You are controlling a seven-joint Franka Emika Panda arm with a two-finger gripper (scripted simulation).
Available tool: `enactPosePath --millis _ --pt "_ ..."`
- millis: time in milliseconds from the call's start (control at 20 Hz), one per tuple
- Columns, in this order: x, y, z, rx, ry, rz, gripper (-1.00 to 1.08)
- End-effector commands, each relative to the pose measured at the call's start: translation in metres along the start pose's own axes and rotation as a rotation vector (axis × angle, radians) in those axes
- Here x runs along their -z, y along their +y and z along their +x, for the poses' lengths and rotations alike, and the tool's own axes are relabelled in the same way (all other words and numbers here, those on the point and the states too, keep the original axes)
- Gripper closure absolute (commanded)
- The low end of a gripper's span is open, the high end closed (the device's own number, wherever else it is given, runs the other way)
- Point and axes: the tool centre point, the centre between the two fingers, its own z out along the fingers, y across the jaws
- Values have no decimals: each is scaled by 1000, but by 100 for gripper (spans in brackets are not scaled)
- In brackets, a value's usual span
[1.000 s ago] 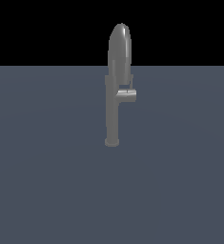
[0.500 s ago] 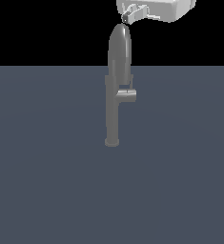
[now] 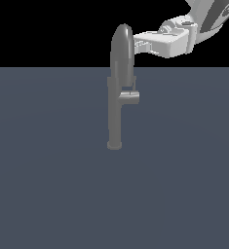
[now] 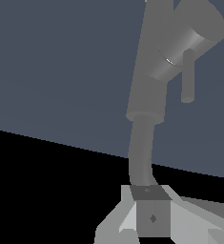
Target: Turn on the faucet by rotating a designated handle.
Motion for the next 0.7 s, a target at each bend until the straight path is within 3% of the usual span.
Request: enactPosePath --millis 0,350,650 --pt "0 -2 18 -50 -58 50 108" --pt "-7 -3 60 -165 -188 163 108" --pt "-13 -1 81 -220 -250 218 108"
